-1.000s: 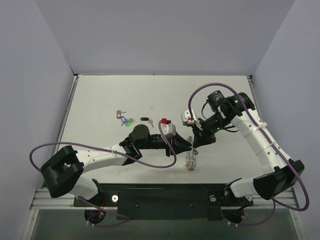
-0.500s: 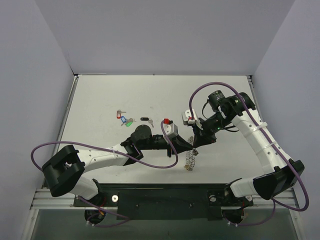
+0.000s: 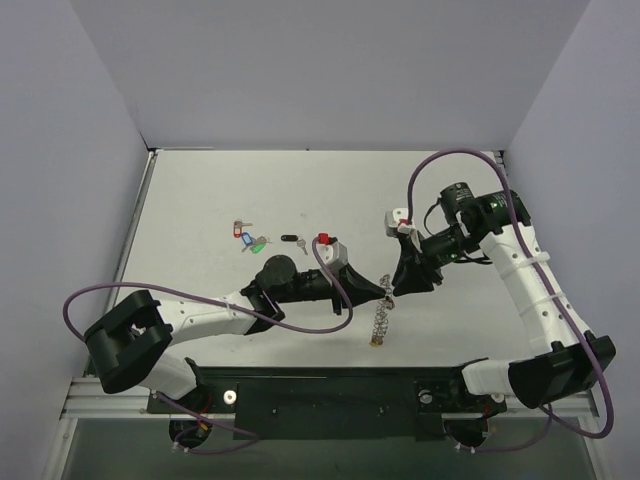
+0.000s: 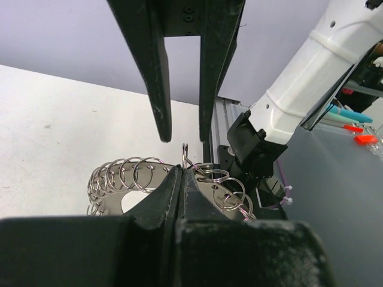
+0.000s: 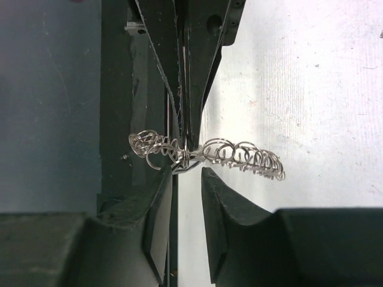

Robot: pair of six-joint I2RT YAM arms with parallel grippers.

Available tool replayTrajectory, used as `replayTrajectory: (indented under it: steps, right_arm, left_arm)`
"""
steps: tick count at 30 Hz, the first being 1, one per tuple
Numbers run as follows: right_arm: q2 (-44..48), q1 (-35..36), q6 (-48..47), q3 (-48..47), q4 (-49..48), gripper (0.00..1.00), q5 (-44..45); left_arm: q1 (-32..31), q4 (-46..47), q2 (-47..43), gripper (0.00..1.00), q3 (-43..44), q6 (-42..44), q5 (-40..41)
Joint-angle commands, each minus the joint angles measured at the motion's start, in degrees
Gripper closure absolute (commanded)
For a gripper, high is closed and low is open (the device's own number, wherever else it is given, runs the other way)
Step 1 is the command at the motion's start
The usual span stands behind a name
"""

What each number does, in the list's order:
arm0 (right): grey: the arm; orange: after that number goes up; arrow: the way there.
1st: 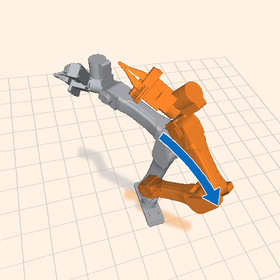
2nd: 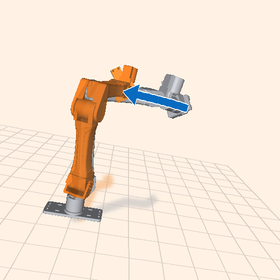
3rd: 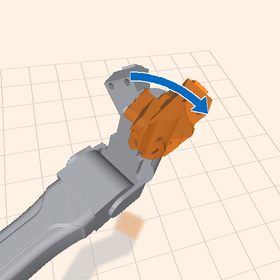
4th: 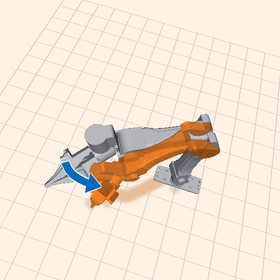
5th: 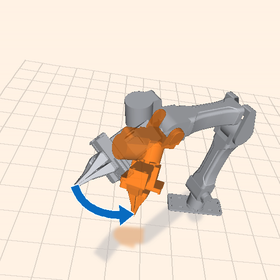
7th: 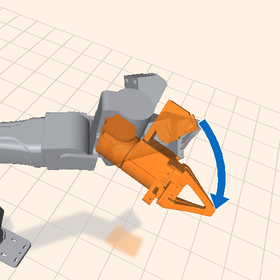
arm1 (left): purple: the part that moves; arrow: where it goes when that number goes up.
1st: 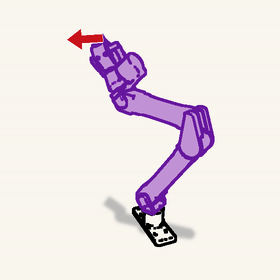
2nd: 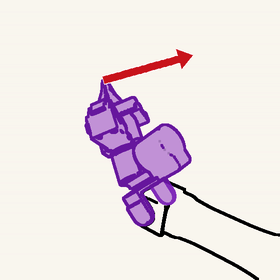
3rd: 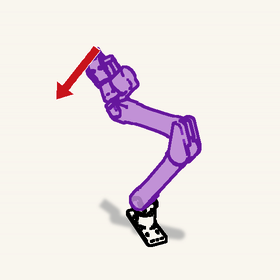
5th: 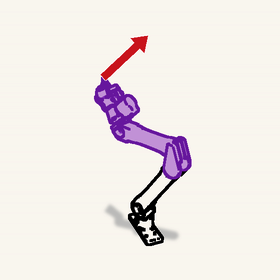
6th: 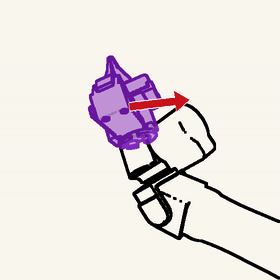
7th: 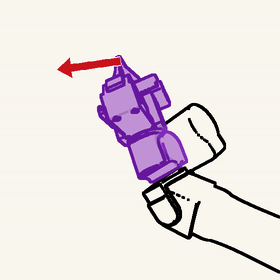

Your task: Put the keys on the keyring

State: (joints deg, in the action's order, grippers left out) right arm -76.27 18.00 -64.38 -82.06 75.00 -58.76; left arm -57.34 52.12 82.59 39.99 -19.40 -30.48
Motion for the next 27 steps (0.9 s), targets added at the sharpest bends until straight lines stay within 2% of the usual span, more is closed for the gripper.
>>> replayTrajectory:
  steps: [1, 11, 18, 27]
  right_arm:
    - [3.93, -3.67, 5.20, 2.60, 1.75, 0.76, -9.34]
    - [8.24, -6.40, 22.70, 10.69, -15.23, 0.75, -15.95]
    - [8.07, -6.66, 23.77, 10.43, -16.47, 0.76, -15.68]
    - [8.33, -7.28, 23.86, 10.61, -16.38, 0.86, -16.38]
  left_arm:
    - [-0.40, 10.54, -1.20, 1.00, -0.61, -4.50, 3.05]
    - [-0.84, 12.04, -1.20, 1.00, -0.88, -6.53, 6.04]
    - [-1.28, 13.80, -0.67, 1.00, -1.05, -8.20, 8.15]
    - [-1.37, 14.06, -0.94, 1.00, -1.49, -8.73, 9.30]
